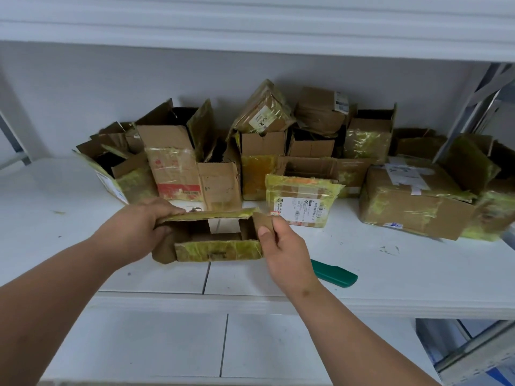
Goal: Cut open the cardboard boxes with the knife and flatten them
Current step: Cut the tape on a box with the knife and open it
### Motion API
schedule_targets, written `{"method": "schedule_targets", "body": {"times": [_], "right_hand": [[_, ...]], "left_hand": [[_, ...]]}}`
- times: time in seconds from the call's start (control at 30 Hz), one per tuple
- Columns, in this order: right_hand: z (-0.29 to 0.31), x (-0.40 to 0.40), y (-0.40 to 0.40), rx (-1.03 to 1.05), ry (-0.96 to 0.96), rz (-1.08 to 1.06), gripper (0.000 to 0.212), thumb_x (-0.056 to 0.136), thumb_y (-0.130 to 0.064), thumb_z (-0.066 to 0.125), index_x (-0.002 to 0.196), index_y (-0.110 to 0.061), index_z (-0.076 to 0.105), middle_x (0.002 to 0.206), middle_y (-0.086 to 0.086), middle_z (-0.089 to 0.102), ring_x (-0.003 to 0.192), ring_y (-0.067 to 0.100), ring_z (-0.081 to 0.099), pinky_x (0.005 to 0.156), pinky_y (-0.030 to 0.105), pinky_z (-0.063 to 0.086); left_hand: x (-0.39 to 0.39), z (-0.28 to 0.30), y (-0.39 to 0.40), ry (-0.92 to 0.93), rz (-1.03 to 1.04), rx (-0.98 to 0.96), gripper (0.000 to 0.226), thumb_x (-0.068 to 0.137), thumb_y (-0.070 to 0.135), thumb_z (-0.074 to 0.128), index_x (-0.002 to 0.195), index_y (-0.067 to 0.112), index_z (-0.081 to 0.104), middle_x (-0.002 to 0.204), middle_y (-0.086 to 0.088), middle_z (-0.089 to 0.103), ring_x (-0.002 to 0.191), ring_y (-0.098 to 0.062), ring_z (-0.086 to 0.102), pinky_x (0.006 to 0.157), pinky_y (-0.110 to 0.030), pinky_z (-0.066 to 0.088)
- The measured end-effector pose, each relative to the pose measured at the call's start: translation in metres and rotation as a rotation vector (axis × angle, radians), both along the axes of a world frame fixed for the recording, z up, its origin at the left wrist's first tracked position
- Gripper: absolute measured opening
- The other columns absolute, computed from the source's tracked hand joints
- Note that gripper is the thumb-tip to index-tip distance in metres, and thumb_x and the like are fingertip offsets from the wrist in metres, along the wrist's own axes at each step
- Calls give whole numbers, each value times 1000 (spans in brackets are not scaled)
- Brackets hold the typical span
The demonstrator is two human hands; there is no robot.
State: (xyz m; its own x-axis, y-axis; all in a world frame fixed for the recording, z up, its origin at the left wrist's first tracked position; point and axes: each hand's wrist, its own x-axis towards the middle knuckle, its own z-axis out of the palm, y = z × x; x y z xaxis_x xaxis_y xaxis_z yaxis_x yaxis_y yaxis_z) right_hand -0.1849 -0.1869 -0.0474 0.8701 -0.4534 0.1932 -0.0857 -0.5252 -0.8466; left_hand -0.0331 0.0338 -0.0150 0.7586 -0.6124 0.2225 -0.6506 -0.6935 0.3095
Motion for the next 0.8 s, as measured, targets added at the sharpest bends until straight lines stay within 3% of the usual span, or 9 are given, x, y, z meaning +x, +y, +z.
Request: {"method": "schedule_targets", "body": {"times": [0.1,0.17,0.23,0.4,0.47,0.6,0.63,0.7,0.8], "right_hand": [[2,-1,12,-211,3,114,9,100,-26,47,103,-28,55,93,-9,60,83,9,56,69,25,47],[3,-1,17,-294,26,215,29,95,-23,52,123,-27,56,120,-8,61,106,10,56,94,26,48],[3,-1,23,-413,21,317,47,90,-21,56,136,-28,51,145,-10,48,132,9,40,111,22,28],[-1,2,42,-581,-45,448,52,79,-24,51,130,-25,56,146,-7,47,135,14,37,114,30,24],[-6,3,42,-578,-47,430,53,76,-26,50,129,-25,56,144,-7,47,135,15,37,114,34,27],[-11,-1,39,-593,-12,405,51,75,-33,59,125,-30,52,134,-12,44,128,15,36,112,33,26],[-12,-3,40,-594,-10,403,50,74,-38,62,123,-32,52,131,-13,43,125,15,36,112,31,23],[-11,-6,43,-561,15,412,51,74,-47,64,122,-34,53,126,-15,43,122,12,33,111,28,18],[-9,-10,45,-325,69,434,36,84,-44,64,117,-29,63,109,-17,53,104,-2,40,103,18,29]], "left_hand": [[-1,-10,20,-39,47,67,38,87,19,69,122,32,63,116,10,59,104,-17,57,86,-28,43],[-4,-15,31,-49,84,136,33,87,25,67,118,34,61,114,13,58,99,-15,58,81,-31,47],[-8,-17,42,-18,127,254,38,85,29,67,120,38,57,119,18,56,102,-11,57,81,-28,47],[-12,-21,62,343,145,465,67,77,42,74,133,47,38,128,22,51,101,-3,52,84,-18,40],[-16,-19,63,597,194,304,81,67,24,72,138,43,39,134,16,49,107,-8,53,88,-21,44],[-31,-2,47,974,361,-150,52,66,55,73,114,42,58,135,9,54,123,-18,48,104,-42,36],[-34,3,39,955,343,-117,54,71,69,69,113,38,60,133,7,57,122,-18,52,110,-44,33],[-36,8,24,775,301,132,102,58,96,44,133,28,52,139,5,53,128,-20,49,114,-44,29],[-36,6,1,444,333,502,143,37,106,23,155,26,15,160,8,15,144,-25,15,111,-49,26]]}}
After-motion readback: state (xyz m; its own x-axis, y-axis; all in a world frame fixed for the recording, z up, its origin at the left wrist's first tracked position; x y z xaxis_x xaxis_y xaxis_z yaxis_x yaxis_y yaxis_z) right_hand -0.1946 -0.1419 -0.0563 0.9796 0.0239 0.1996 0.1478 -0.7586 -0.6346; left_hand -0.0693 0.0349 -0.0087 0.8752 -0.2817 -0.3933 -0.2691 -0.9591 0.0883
